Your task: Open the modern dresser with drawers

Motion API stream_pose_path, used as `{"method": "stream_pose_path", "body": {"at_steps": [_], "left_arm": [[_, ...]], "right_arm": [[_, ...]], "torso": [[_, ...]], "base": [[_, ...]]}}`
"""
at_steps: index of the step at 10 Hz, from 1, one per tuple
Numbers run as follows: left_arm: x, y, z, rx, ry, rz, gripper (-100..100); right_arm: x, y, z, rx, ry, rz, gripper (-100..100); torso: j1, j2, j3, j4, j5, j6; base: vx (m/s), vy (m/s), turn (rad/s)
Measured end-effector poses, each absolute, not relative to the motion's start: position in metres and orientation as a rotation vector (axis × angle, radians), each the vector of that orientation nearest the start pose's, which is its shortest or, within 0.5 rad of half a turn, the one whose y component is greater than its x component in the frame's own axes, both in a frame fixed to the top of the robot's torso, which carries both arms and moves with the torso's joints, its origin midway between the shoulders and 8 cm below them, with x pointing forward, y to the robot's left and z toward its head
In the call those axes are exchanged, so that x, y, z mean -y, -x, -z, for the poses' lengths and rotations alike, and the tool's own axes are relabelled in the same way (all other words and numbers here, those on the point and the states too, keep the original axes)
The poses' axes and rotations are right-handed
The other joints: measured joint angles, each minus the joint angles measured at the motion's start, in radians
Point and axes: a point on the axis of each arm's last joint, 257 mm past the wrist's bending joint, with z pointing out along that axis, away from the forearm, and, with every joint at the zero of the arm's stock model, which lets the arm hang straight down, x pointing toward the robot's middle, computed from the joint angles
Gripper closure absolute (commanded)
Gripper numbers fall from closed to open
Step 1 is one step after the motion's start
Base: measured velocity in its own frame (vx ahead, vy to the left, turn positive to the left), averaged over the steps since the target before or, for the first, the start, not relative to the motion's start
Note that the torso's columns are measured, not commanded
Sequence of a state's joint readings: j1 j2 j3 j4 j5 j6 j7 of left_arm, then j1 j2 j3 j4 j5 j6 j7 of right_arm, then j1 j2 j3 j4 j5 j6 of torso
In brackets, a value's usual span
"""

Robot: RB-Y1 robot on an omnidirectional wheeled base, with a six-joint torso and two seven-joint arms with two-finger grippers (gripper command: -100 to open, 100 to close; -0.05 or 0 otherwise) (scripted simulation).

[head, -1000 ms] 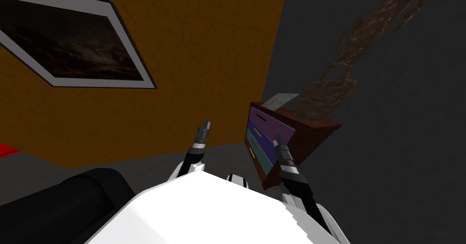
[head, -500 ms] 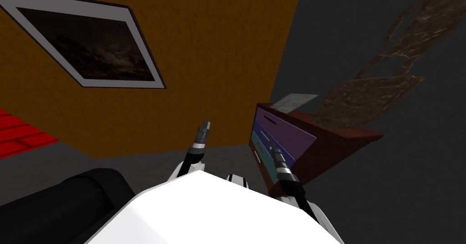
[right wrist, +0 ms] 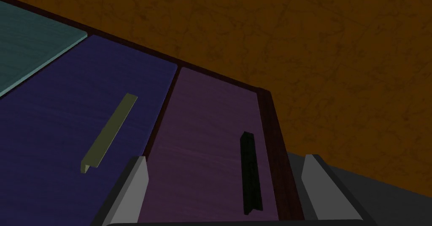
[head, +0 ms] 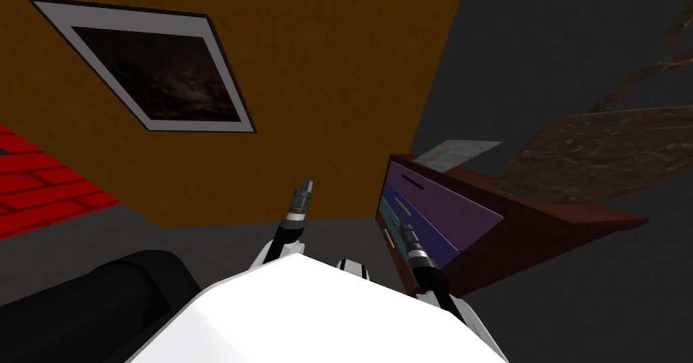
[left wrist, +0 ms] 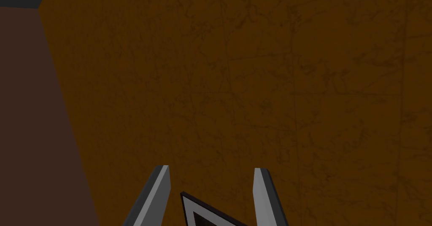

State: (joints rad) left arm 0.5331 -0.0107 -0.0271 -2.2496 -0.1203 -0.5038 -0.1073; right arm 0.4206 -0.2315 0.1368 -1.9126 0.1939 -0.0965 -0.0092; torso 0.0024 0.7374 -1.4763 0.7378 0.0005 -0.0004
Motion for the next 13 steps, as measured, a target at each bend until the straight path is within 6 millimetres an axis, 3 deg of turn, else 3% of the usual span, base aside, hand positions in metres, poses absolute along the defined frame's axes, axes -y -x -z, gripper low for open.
{"method": "stream_pose_path", "body": {"at_steps": [4, 8, 11, 13], "left_arm": [[-0.262, -0.350, 0.001, -0.741, 0.591, 1.133, 0], [-0.262, -0.350, 0.001, -0.741, 0.591, 1.133, 0], [-0.262, -0.350, 0.001, -0.741, 0.591, 1.133, 0], [-0.262, -0.350, 0.001, -0.741, 0.591, 1.132, 0]], "right_arm": [[0.259, -0.418, 0.293, -1.569, -0.930, -0.895, -100], [0.266, -0.413, 0.336, -1.679, -0.977, -0.797, -100], [0.287, -0.396, 0.384, -1.797, -1.014, -0.672, -100], [0.295, -0.388, 0.400, -1.836, -1.037, -0.619, -100]], "torso": [[-0.002, 0.001, 0.000, 0.000, -0.001, 0.000], [-0.002, 0.000, 0.000, 0.000, 0.000, 0.001], [-0.002, 0.000, 0.000, 0.000, 0.000, 0.000], [-0.005, 0.003, 0.002, 0.001, -0.001, 0.001]], "base": [[0.063, 0.078, 0.136], [0.046, 0.055, 0.119], [0.068, 0.068, 0.132], [0.034, 0.033, 0.087]]}}
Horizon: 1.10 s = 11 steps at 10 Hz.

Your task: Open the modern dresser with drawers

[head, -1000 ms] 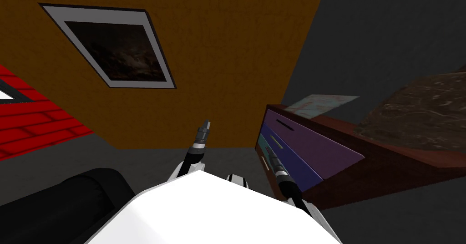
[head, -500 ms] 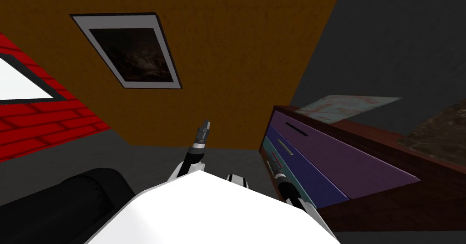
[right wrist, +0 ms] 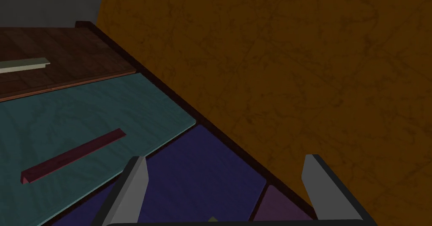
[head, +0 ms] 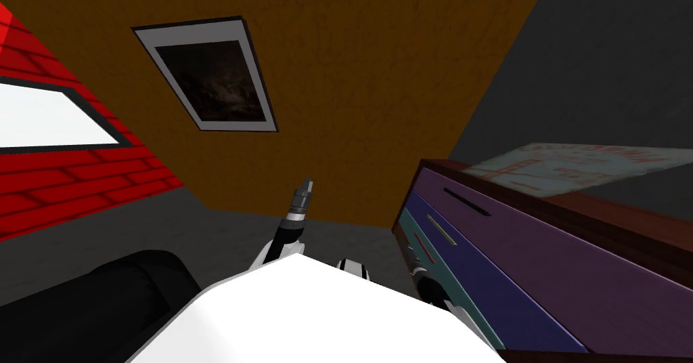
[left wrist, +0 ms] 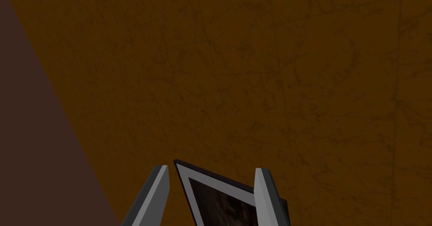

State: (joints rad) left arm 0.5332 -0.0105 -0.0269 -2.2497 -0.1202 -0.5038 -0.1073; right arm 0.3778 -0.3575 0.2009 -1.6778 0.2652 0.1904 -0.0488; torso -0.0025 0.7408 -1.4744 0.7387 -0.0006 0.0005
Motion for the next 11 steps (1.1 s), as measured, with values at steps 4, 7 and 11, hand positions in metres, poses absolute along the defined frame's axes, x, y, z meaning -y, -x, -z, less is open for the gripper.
{"method": "stream_pose_path", "body": {"at_steps": [4, 7, 11], "left_arm": [[-0.262, -0.350, 0.001, -0.741, 0.591, 1.132, 0], [-0.262, -0.350, 0.001, -0.741, 0.591, 1.133, 0], [-0.262, -0.350, 0.001, -0.741, 0.591, 1.132, 0]], "right_arm": [[0.329, -0.360, 0.450, -1.963, -1.080, -0.436, -100], [0.365, -0.325, 0.488, -2.061, -1.106, -0.260, -100], [0.398, -0.294, 0.517, -2.134, -1.135, -0.084, -100]], "torso": [[0.003, -0.003, -0.002, -0.001, 0.001, 0.000], [0.002, -0.003, -0.002, -0.001, 0.000, -0.001], [0.003, -0.003, -0.002, -0.001, 0.001, 0.000]], "base": [[0.056, 0.058, 0.151], [0.063, 0.049, 0.127], [0.038, 0.036, 0.120]]}}
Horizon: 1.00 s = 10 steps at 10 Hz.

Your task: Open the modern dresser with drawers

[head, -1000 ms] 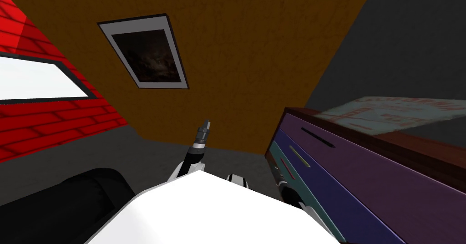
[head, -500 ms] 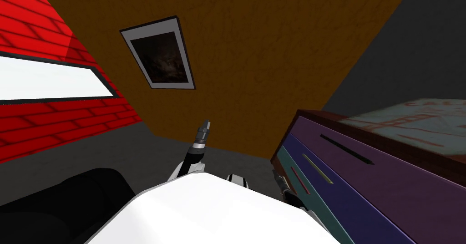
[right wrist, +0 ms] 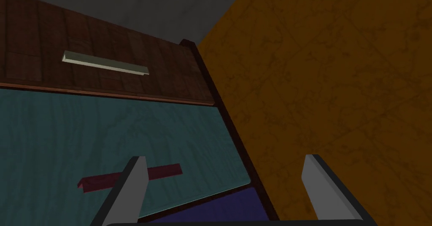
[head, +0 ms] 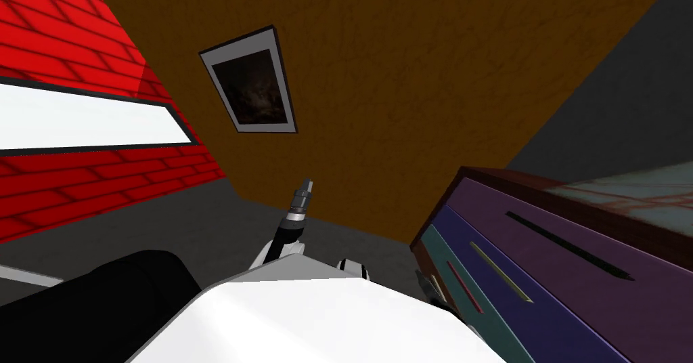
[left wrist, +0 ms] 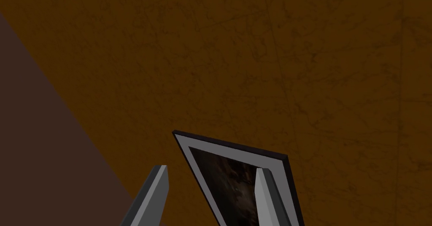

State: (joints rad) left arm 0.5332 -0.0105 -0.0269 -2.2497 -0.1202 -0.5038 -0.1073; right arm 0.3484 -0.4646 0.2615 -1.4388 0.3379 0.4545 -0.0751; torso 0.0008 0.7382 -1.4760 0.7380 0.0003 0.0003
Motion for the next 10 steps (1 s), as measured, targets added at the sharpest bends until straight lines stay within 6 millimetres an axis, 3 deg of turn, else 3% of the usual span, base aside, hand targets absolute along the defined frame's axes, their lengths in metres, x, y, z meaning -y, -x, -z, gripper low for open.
{"method": "stream_pose_path", "body": {"at_steps": [2, 5, 10], "left_arm": [[-0.262, -0.350, 0.001, -0.741, 0.591, 1.132, 0], [-0.262, -0.350, 0.001, -0.741, 0.591, 1.132, 0], [-0.262, -0.350, 0.001, -0.741, 0.591, 1.133, 0]], "right_arm": [[0.427, -0.272, 0.529, -2.175, -1.142, 0.029, -100], [0.452, -0.244, 0.541, -2.214, -1.159, 0.176, -100], [0.527, -0.172, 0.549, -2.273, -1.167, 0.516, -100]], "torso": [[-0.001, -0.001, -0.001, 0.000, 0.000, 0.000], [-0.001, 0.000, 0.000, 0.000, 0.000, 0.000], [-0.001, 0.000, 0.000, 0.000, 0.000, -0.001]], "base": [[0.037, 0.029, 0.051], [0.037, 0.035, 0.154], [0.044, 0.032, 0.137]]}}
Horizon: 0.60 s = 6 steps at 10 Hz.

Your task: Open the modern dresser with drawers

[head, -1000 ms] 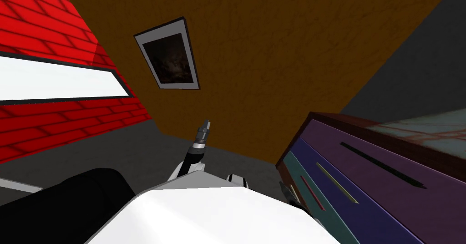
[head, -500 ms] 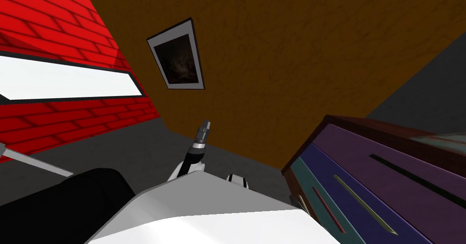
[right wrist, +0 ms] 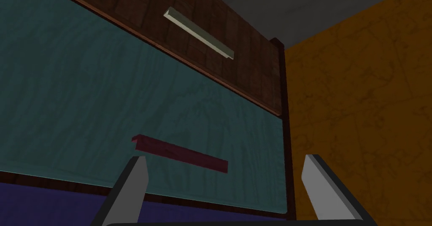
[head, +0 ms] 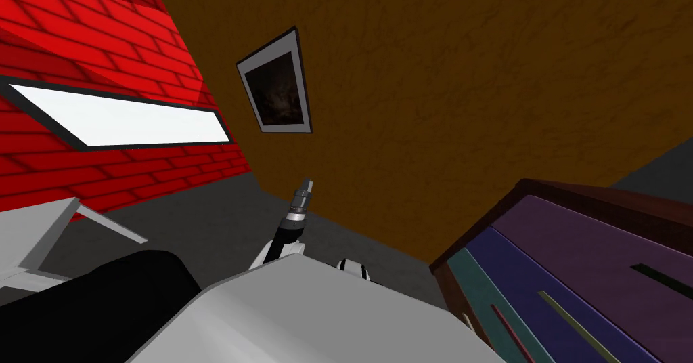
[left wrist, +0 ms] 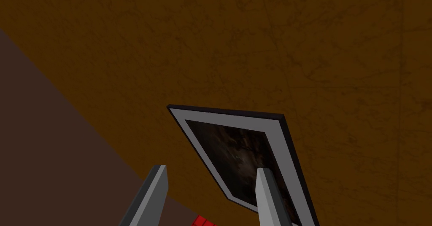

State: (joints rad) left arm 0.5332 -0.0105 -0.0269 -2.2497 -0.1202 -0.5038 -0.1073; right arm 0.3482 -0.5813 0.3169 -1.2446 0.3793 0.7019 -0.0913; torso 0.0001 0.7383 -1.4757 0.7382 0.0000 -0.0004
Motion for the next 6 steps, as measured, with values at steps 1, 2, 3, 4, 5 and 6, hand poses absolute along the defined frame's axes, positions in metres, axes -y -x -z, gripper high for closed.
{"method": "stream_pose_path", "body": {"at_steps": [1, 2, 3, 4, 5, 6], "left_arm": [[-0.262, -0.350, 0.001, -0.741, 0.591, 1.132, 0], [-0.262, -0.350, 0.001, -0.741, 0.591, 1.132, 0], [-0.262, -0.350, 0.001, -0.741, 0.591, 1.132, 0], [-0.262, -0.350, 0.001, -0.741, 0.591, 1.132, 0], [-0.262, -0.350, 0.001, -0.741, 0.591, 1.132, 0], [-0.262, -0.350, 0.001, -0.741, 0.591, 1.132, 0]], "right_arm": [[0.539, -0.162, 0.548, -2.277, -1.172, 0.577, -100], [0.545, -0.157, 0.548, -2.278, -1.175, 0.605, -100], [0.561, -0.145, 0.546, -2.280, -1.172, 0.675, -100], [0.574, -0.133, 0.544, -2.282, -1.173, 0.727, -100], [0.587, -0.120, 0.541, -2.284, -1.167, 0.802, -100], [0.597, -0.110, 0.538, -2.282, -1.167, 0.857, -100]], "torso": [[0.000, 0.001, 0.000, 0.000, 0.000, 0.001], [-0.001, 0.001, 0.001, 0.000, 0.000, 0.001], [0.000, 0.000, 0.000, 0.000, 0.000, 0.000], [0.000, -0.001, -0.001, 0.000, 0.000, 0.001], [0.000, -0.002, -0.001, 0.000, 0.000, 0.000], [0.000, -0.001, -0.001, 0.000, 0.000, 0.001]], "base": [[0.009, 0.009, -0.020], [0.019, 0.023, 0.151], [0.030, 0.022, 0.121], [0.040, 0.026, 0.206], [0.034, 0.017, 0.076], [0.038, 0.033, 0.146]]}}
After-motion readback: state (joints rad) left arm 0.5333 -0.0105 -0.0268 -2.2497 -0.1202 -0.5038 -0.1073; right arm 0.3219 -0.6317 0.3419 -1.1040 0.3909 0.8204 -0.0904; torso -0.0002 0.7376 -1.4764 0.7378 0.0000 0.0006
